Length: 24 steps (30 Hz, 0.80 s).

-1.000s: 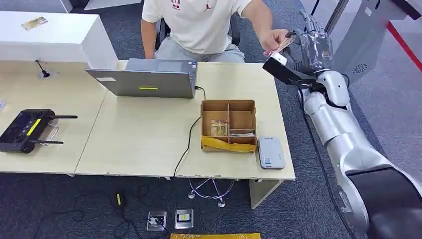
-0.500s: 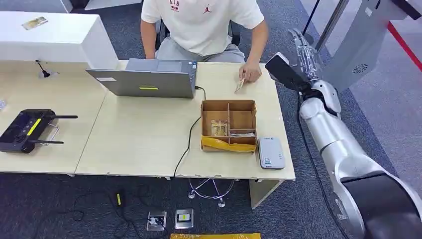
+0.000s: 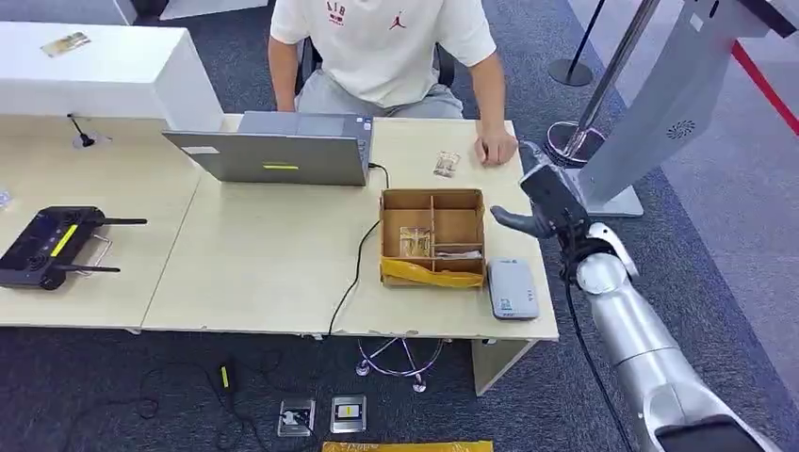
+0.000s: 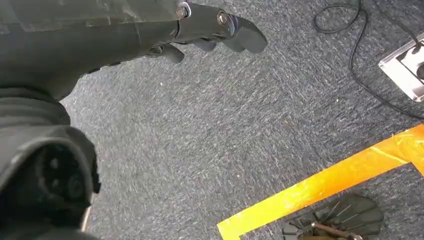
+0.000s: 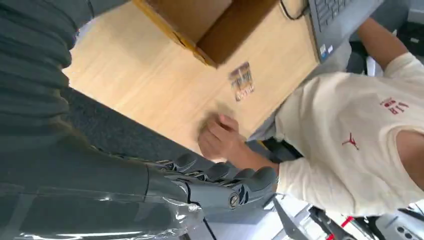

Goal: Pass the card to the sensor for recognition and then transmit it.

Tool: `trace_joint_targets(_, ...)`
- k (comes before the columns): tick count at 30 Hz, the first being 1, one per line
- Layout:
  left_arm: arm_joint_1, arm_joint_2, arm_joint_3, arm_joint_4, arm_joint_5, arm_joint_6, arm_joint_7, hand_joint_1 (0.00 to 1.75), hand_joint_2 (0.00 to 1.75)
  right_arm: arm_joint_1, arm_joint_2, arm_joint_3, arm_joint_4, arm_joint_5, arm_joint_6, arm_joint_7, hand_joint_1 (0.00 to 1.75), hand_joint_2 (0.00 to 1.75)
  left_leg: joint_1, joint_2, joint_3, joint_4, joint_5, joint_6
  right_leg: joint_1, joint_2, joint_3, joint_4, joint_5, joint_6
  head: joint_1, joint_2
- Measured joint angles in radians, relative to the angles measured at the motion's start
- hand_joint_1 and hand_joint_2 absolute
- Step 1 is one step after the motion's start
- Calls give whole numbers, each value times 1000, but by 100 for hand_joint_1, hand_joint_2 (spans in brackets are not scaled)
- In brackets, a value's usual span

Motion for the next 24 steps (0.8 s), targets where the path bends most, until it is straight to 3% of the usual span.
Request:
trace_joint_targets(8,0,-2,0,0,-1,0,0,0,0,78,-26,-29,-87,0,46,8,0,175,0,1,1,0,0,0,0,0,0,0,0,0,0,0)
trace_joint_targets(18,-2,-3,0,0,-14,-7,1,0,0,187,-66,-53,-202,27,173,41,0,175,0,2,0,0,0,0,0,1,0,0,0,0,0,0)
trace_joint_targets(24,-2,-3,0,0,-13,-10,14,0,0,208,-82,-42,-233,149,219,77,0,175,0,2,0,0,0,0,0,1,0,0,0,0,0,0)
